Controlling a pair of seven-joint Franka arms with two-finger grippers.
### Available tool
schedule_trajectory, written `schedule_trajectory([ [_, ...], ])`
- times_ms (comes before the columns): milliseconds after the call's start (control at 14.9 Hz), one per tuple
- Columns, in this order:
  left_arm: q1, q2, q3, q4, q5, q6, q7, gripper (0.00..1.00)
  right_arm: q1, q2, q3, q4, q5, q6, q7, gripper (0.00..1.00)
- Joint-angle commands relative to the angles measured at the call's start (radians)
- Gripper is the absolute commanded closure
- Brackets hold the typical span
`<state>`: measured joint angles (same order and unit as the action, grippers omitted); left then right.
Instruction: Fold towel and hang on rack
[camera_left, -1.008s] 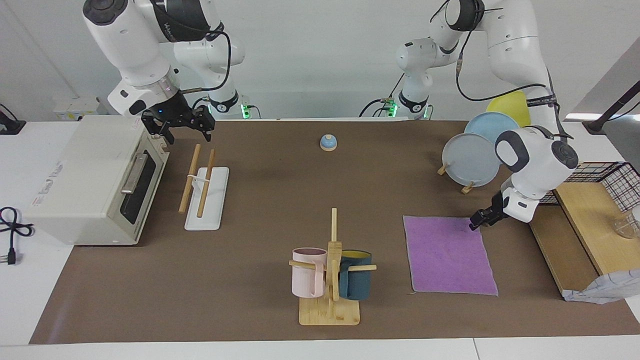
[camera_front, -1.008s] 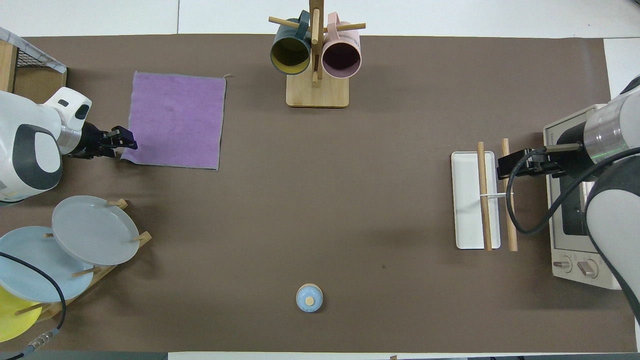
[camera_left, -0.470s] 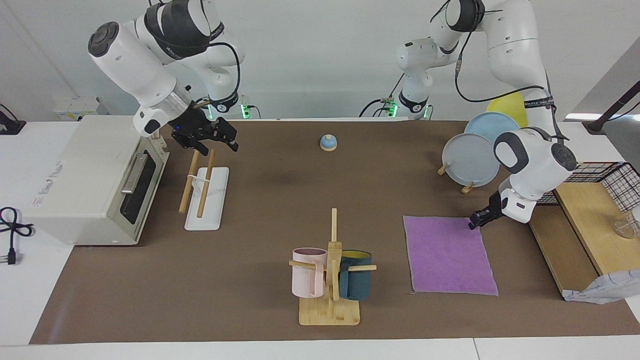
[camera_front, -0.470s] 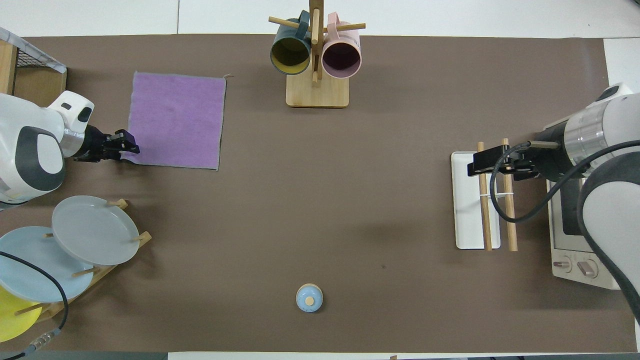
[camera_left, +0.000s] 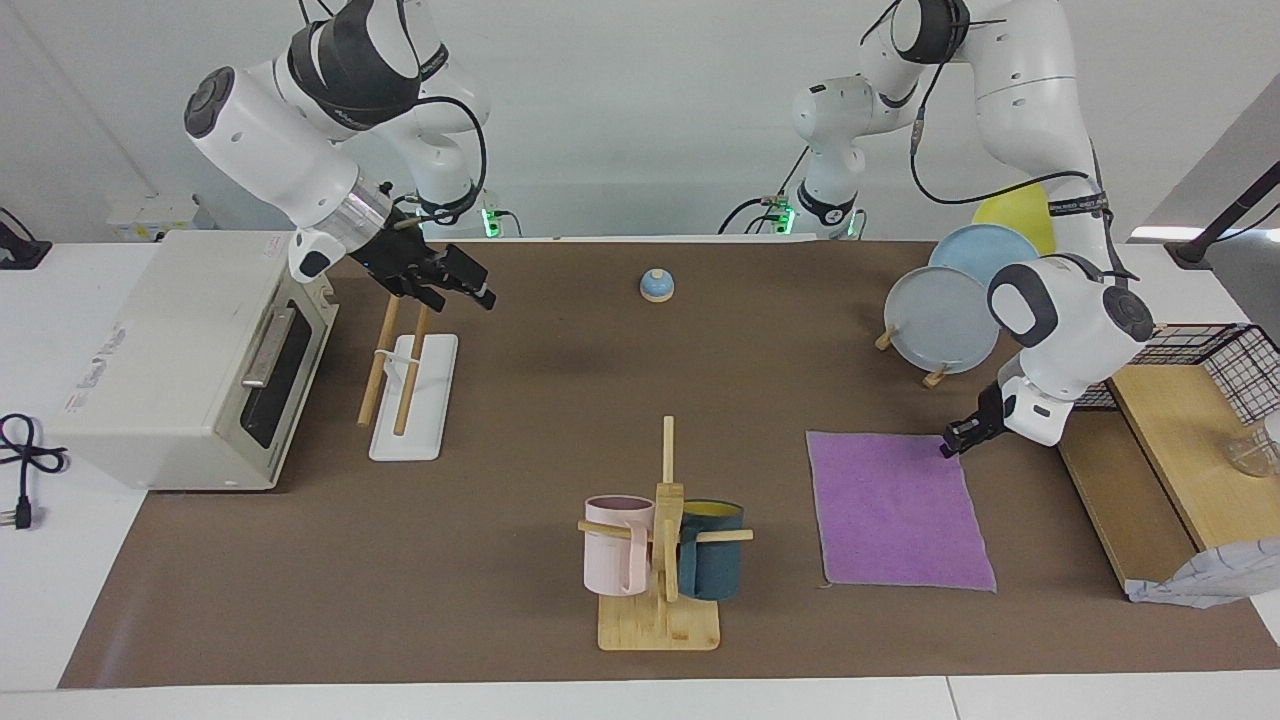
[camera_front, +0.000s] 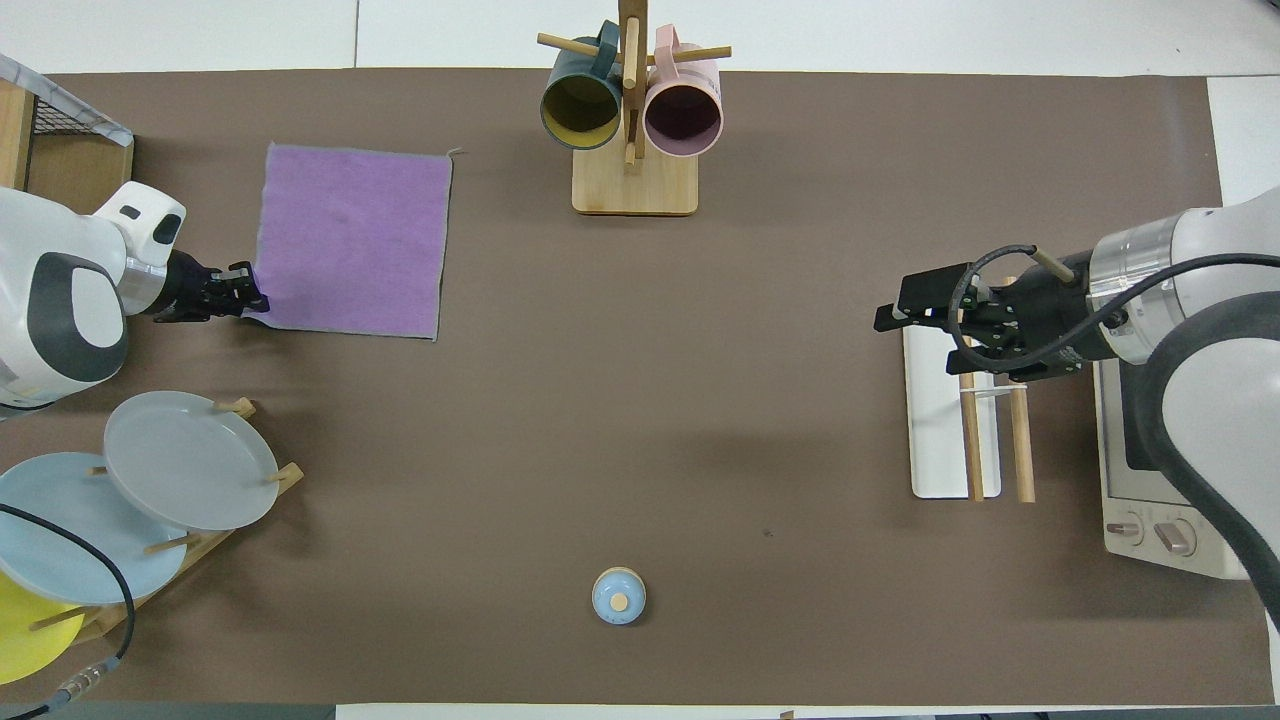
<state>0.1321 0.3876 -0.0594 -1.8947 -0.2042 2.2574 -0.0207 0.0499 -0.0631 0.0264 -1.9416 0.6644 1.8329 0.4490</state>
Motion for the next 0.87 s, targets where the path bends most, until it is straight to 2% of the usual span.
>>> schedule_trajectory([
  [0,-0.009,-0.004,0.006,-0.004,-0.02,-0.016,-0.002,1.0,-0.002,-0.026,0.003,-0.034,0.063,0.042,0.133,0.0],
  [336,-0.025,-0.012,0.004,0.035,0.015,-0.05,0.022,1.0,-0.002,-0.026,0.003,-0.034,0.064,0.043,0.152,0.0],
  [470,-0.071,-0.021,0.004,0.065,0.09,-0.091,0.025,1.0,-0.002,-0.026,0.003,-0.034,0.075,0.043,0.152,0.0],
  [672,-0.115,-0.067,-0.002,0.068,0.115,-0.149,0.057,1.0,-0.001,-0.032,0.003,-0.049,0.101,0.046,0.154,0.0],
  [806,-0.187,-0.079,-0.005,0.121,0.134,-0.226,0.097,1.0,-0.002,-0.034,0.003,-0.054,0.109,0.046,0.154,0.0],
])
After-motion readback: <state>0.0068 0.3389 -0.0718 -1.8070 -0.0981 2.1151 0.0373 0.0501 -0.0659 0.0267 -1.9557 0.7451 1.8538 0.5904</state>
